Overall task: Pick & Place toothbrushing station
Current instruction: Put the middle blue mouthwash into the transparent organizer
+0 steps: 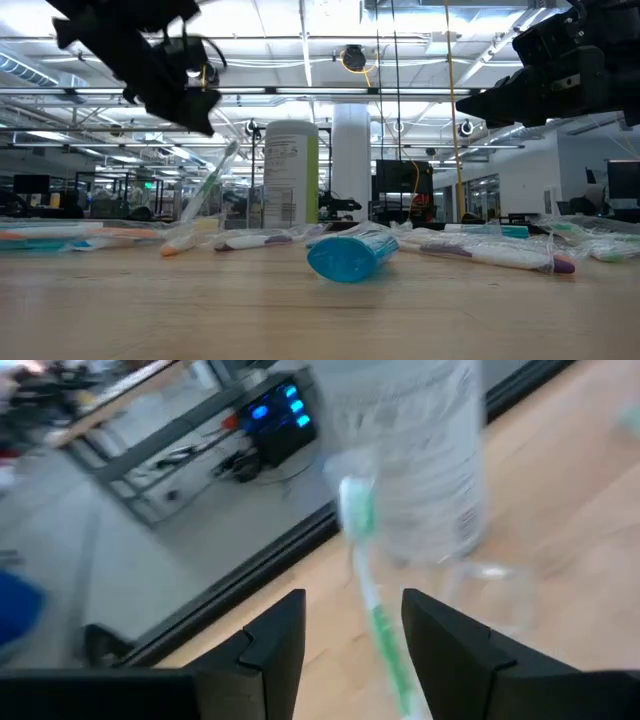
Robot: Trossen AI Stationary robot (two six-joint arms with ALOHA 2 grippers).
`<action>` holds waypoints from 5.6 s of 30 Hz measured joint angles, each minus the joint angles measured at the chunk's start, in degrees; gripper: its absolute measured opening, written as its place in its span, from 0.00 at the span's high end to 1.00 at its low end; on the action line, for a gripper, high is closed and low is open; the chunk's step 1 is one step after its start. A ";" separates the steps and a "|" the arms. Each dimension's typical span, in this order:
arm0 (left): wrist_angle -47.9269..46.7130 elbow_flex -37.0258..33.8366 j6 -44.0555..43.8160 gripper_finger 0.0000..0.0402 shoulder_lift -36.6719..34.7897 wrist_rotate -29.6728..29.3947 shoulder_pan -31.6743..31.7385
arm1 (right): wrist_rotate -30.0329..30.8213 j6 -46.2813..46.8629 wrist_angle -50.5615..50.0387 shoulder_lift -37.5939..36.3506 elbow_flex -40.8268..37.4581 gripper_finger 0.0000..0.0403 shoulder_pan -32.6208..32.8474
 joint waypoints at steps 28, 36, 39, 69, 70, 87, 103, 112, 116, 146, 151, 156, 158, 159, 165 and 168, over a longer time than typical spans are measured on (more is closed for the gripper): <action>1.19 0.08 -0.80 0.56 -1.01 36.21 -5.12 | -0.46 15.36 1.37 0.00 0.04 0.99 0.02; 3.76 0.08 0.25 0.56 -1.03 36.30 -5.12 | 6.65 10.83 5.45 0.02 0.03 0.99 -0.11; 3.81 0.08 0.22 0.56 -1.03 36.30 -5.09 | 7.42 11.31 5.99 -0.03 0.07 0.99 -0.10; 7.14 0.08 1.61 0.56 -1.03 36.32 -5.09 | 4.11 18.75 19.26 27.42 11.76 0.99 -0.09; 7.12 0.08 1.65 0.56 -1.03 36.31 -5.09 | 2.06 17.09 18.69 28.66 13.66 0.99 0.30; -21.93 0.04 -14.29 0.56 -1.03 41.49 -7.13 | -1.31 3.85 -1.56 34.51 26.56 0.99 -0.32; -12.21 -9.39 -24.53 0.56 -1.03 50.17 -14.57 | -1.31 3.76 -2.98 34.49 26.53 0.99 -0.48; -7.75 -12.93 -25.74 0.56 -1.03 49.67 -17.66 | -1.30 3.70 -2.98 34.49 26.53 0.99 -0.48; -8.15 -12.93 -25.71 0.57 0.28 49.20 -18.27 | -1.31 3.64 -2.98 34.49 26.53 0.99 -0.48; 29.68 -2.64 7.76 0.75 3.43 -0.09 -12.44 | -1.29 3.63 -2.35 34.48 26.49 0.99 -0.48; 45.64 -2.61 12.83 0.75 4.30 -2.48 -5.59 | -1.27 3.66 -2.16 34.49 26.49 0.99 -0.48; 46.89 -2.60 12.71 0.75 8.79 -1.39 1.14 | -1.27 3.66 -2.09 34.47 26.49 0.99 -0.48; 47.91 -2.61 12.31 0.75 12.19 -1.43 3.22 | -1.27 3.66 -2.11 34.47 26.49 0.99 -0.48; 49.20 -2.61 12.18 0.75 13.95 -1.41 4.11 | -1.27 3.66 -2.09 34.47 26.49 0.99 -0.48; 56.94 -2.61 10.71 0.75 24.05 -1.59 6.94 | -1.27 3.61 -2.11 34.47 26.49 0.99 -0.48; 57.51 -2.61 9.72 0.75 27.30 -1.86 7.50 | -1.27 3.61 -2.11 34.47 26.49 0.99 -0.48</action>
